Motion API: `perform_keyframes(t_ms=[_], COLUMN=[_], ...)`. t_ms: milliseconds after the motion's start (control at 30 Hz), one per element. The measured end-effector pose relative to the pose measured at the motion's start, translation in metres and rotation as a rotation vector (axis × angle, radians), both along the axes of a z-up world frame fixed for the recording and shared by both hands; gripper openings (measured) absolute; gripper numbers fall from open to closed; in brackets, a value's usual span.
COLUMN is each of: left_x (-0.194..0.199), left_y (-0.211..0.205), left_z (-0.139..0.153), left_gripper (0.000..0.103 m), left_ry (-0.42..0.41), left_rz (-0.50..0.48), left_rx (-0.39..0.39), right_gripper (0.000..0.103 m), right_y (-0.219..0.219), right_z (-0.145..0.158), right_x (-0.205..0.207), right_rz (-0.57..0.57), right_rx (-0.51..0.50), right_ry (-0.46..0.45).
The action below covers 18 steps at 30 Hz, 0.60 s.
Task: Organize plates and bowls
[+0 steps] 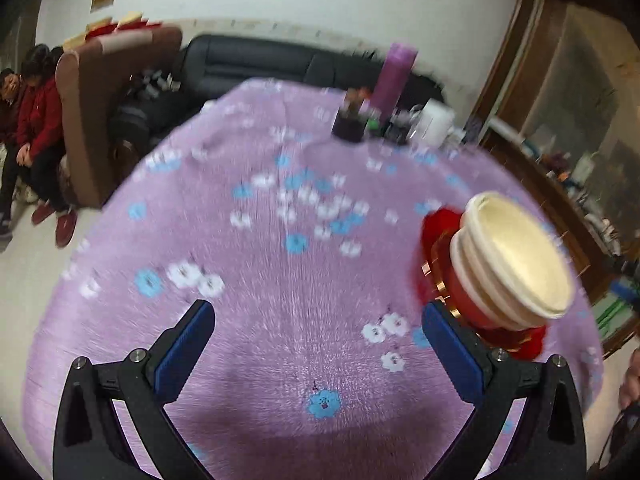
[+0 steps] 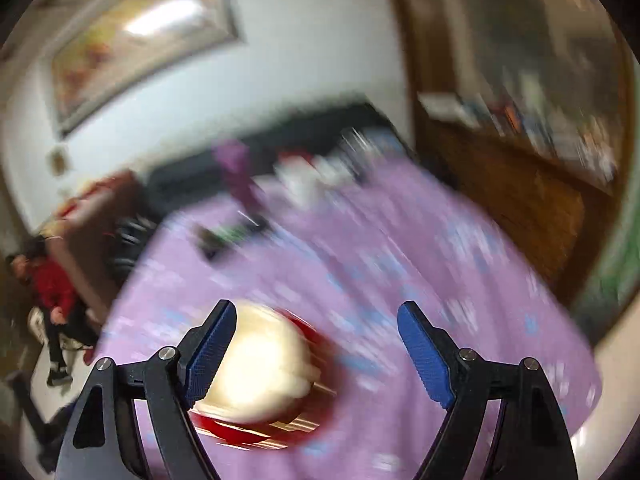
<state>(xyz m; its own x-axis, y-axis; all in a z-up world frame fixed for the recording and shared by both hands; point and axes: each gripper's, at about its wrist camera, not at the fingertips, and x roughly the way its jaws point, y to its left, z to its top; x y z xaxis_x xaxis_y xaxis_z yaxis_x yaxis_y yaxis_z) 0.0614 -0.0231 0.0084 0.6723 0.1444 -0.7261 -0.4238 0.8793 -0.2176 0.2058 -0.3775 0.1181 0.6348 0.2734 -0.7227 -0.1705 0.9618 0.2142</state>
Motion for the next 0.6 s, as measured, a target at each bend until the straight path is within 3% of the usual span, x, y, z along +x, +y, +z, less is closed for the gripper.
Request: perform_keyframes(t_ms=[100,233,400,467,533,600], left_x=[0.015,0.028,0.049,0.061,0.069,0.07], left_y=[-0.004,-0.002,0.003,0.003,0.0,0.001], left_z=[-0.015,-0.031,-0.038,-0.046,-0.046,-0.047], left_gripper=[0.103,0.103,0.103,0.103,0.103,0.103], left_ry=[0.061,0.125,0.174,0.222,0.256,0.254], left_rz=[0.048,0.095,0.126,0.111,0.101,0.097], left_rx=[0.044,0.054,0.064,0.054,0.092,0.086], right_gripper=[0.086,0.086,0.087,0.091,0.098,0.102], right_y=[-0.036,-0.052,-0.051,-0.052,-0.05,-0.042], right_z=[-0.06,-0.11,-0.13,-0.133,-0.135,-0.14], right_x=[0.045,0.074,0.09,0.093,0.094,0.097], right_rz=[-0.045,-0.019,-0.006,-0.006,-0.005,-0.008], right_rx=[-0.071,-0.109,-0.156,-0.139,-0.167,-0.197], right_ry=[0.116,0.233,0.161,0.135,0.111,0.111])
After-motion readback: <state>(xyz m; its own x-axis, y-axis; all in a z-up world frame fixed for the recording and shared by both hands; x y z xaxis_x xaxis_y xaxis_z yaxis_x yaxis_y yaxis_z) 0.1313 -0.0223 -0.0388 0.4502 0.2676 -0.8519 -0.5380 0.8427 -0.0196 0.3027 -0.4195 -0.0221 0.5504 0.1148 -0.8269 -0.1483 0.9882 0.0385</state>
